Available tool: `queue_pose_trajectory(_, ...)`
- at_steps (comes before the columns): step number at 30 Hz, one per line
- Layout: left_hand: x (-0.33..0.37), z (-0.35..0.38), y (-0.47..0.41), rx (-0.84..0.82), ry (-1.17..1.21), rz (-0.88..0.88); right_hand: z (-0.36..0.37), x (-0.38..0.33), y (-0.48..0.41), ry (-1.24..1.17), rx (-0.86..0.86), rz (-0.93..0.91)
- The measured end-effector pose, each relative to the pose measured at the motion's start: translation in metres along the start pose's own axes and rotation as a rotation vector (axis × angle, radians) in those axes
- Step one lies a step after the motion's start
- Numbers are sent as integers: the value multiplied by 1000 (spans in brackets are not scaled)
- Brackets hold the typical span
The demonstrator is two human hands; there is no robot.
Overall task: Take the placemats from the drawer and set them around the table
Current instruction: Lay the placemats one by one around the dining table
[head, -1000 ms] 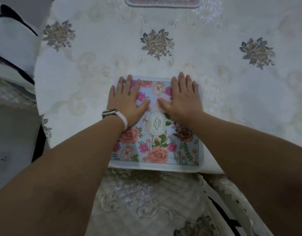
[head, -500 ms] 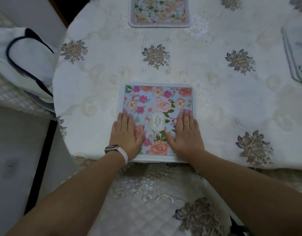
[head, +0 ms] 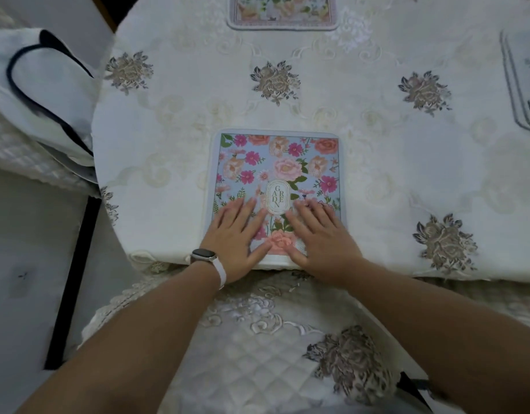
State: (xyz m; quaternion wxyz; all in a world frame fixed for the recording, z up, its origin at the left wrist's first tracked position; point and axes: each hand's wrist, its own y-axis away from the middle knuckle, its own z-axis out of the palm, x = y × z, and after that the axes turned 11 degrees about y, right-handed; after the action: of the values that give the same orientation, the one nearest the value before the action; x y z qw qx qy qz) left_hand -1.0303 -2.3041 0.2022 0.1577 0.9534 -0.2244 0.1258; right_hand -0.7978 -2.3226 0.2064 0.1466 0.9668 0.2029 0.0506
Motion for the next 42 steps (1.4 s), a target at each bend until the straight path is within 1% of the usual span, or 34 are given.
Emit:
queue_pose_trajectory(2, -9, 2, 11, -19, -13, -38, 5, 19, 11, 26, -28, 14)
queue_pose_trajectory(5, -23, 1, 25, -23, 10, -81, 8, 40, 23, -6, -73, 61)
queue_pose_trajectory(8, -37, -5, 39, -66, 36, -149, 8, 43, 27, -27, -91, 84)
queue_pose_trajectory(10, -43, -11, 49, -83, 78, -198, 7, 42, 32, -46, -102, 140)
queue_pose_trajectory(12, -46, -21, 54, -46, 120, -230, 1, 44, 39, -71, -121, 212)
queue_pose_trajectory(14, -47, -32, 55, -23, 112, -241, -11, 46, 47, -99, -162, 253)
queue_pose_trajectory(15, -45, -37, 54, -9, 109, -246, -19, 47, 50, -109, -168, 245)
queue_pose_trajectory(17, -36, -50, 52, 54, 115, -224, -35, 48, 52, -141, -121, 210)
queue_pose_trajectory(21, 3, -71, 44, 180, 140, -24, -67, 59, 58, -255, -23, 227)
queue_pose_trajectory(24, 40, -86, 32, 196, 183, 14, -82, 74, 65, -235, 28, 223)
queue_pose_trajectory(27, 75, -94, 21, 201, 175, 37, -91, 91, 77, -206, 89, 219)
queue_pose_trajectory(30, 114, -100, 10, 225, 171, 23, -95, 115, 96, -192, 117, 211)
queue_pose_trajectory(36, 191, -98, -8, 208, 153, -68, -98, 175, 140, -197, 131, 218)
queue_pose_trajectory(42, 285, -93, -30, 231, 204, -130, -102, 258, 187, -165, 141, 178)
